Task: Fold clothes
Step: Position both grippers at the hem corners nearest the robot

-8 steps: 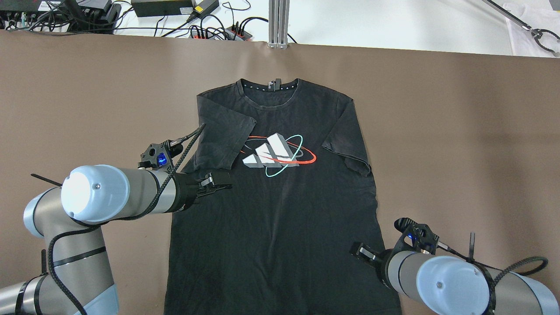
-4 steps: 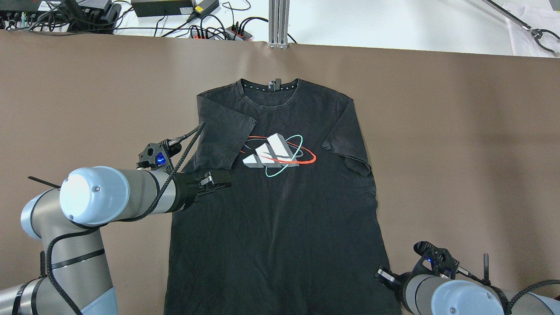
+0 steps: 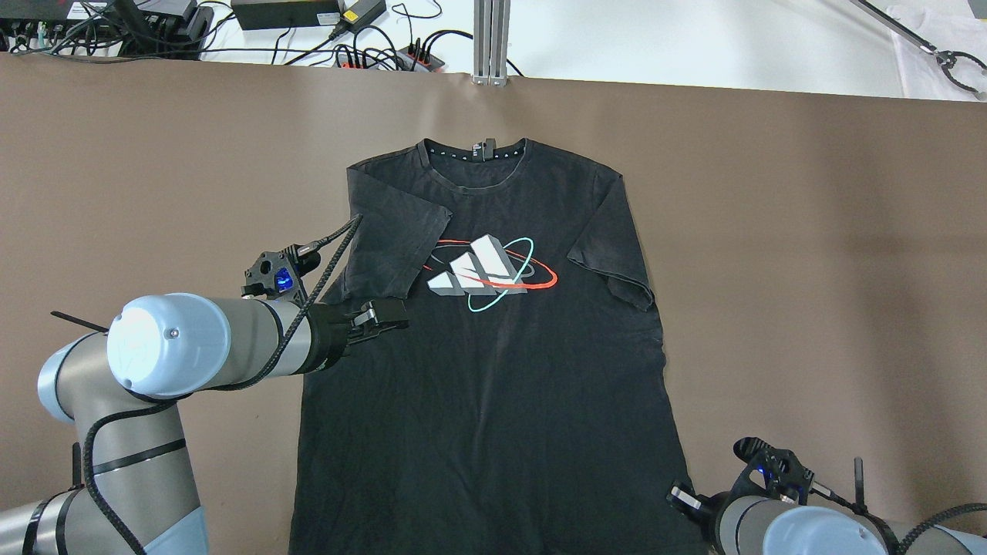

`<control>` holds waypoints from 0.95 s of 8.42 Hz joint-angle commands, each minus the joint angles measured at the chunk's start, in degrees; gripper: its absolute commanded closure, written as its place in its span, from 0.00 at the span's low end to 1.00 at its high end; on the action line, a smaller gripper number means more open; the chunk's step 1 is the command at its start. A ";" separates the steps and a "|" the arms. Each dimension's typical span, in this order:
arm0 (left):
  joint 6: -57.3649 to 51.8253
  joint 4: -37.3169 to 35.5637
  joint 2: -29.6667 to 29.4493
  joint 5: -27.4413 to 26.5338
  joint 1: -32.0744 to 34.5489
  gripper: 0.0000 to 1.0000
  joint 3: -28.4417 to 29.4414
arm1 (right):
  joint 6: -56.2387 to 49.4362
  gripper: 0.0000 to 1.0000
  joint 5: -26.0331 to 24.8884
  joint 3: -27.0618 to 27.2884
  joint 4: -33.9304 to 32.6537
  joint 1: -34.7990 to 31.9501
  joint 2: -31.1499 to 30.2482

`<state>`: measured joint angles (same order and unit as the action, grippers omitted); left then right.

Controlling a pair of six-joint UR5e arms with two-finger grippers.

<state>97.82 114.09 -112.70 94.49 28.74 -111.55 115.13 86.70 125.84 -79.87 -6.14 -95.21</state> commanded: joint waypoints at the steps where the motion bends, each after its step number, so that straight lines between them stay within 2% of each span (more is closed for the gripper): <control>1: 0.01 -0.01 0.11 -0.01 0.00 0.00 0.10 | -0.78 0.52 -1.18 -0.95 -1.16 0.95 -0.16; 3: 0.01 -0.01 0.19 -0.01 0.00 0.00 0.10 | -0.87 0.52 -1.18 -0.69 -2.57 1.30 -0.07; 4: 0.01 -0.01 0.28 -0.01 0.00 0.00 0.10 | -0.87 0.57 -1.18 -0.69 -2.57 1.39 -0.07; 6: 0.01 -0.01 0.63 -0.09 0.09 0.00 0.01 | -0.78 1.00 -1.18 -0.34 -2.57 1.39 0.28; 8: 0.09 -0.09 0.90 -0.09 0.09 0.00 0.01 | -0.87 1.00 -0.92 0.71 -2.57 1.30 0.81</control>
<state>97.84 114.08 -112.06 94.42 28.80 -111.47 114.32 85.53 125.64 -82.43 -4.79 -94.93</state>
